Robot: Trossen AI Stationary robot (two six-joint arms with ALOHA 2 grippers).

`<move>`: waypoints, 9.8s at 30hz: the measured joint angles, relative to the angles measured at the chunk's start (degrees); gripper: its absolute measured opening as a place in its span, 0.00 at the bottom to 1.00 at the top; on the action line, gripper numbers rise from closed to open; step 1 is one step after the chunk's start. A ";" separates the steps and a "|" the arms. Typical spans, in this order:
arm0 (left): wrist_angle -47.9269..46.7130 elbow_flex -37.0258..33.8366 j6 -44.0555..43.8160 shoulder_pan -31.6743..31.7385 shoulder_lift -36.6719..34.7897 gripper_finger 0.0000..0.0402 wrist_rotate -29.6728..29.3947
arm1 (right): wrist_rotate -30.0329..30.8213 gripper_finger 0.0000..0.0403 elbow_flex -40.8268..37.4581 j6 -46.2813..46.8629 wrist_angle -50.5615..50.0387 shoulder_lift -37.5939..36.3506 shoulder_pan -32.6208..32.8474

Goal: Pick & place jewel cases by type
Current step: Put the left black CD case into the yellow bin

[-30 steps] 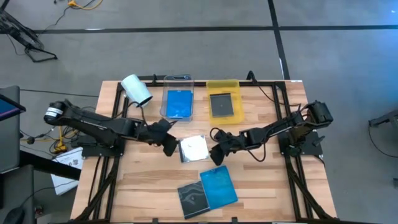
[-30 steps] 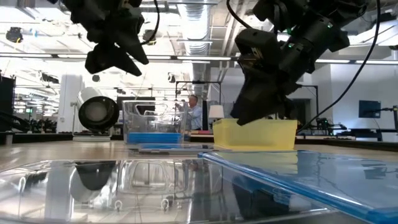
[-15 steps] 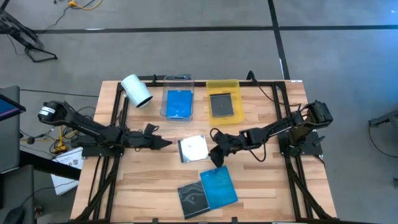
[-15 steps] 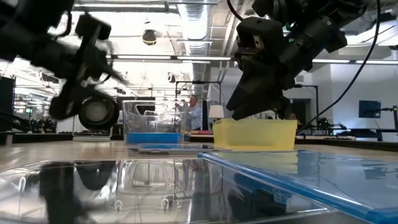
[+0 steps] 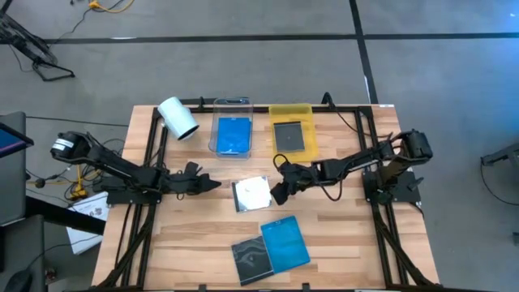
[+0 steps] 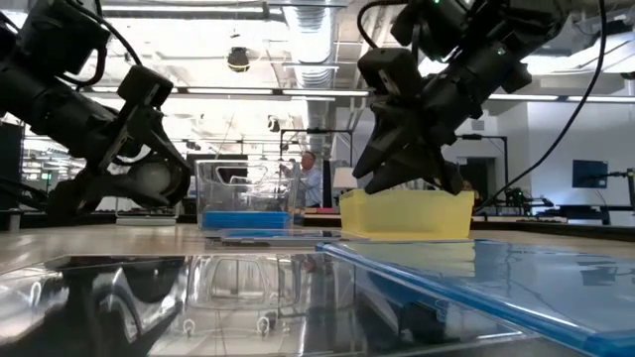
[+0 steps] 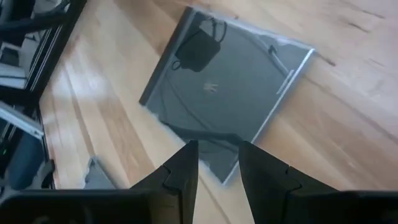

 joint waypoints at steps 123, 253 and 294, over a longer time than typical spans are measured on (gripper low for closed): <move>3.91 20.17 -9.59 0.80 32.24 0.66 6.11 | -7.76 0.27 0.02 -47.13 -12.02 -2.77 -5.18; 29.22 12.87 11.38 1.87 31.97 0.66 2.29 | -2.73 0.27 10.29 -52.79 -13.03 14.12 -1.06; 29.15 12.79 11.48 1.79 31.93 0.26 6.59 | -1.57 0.27 10.22 -42.15 -14.30 12.78 -1.04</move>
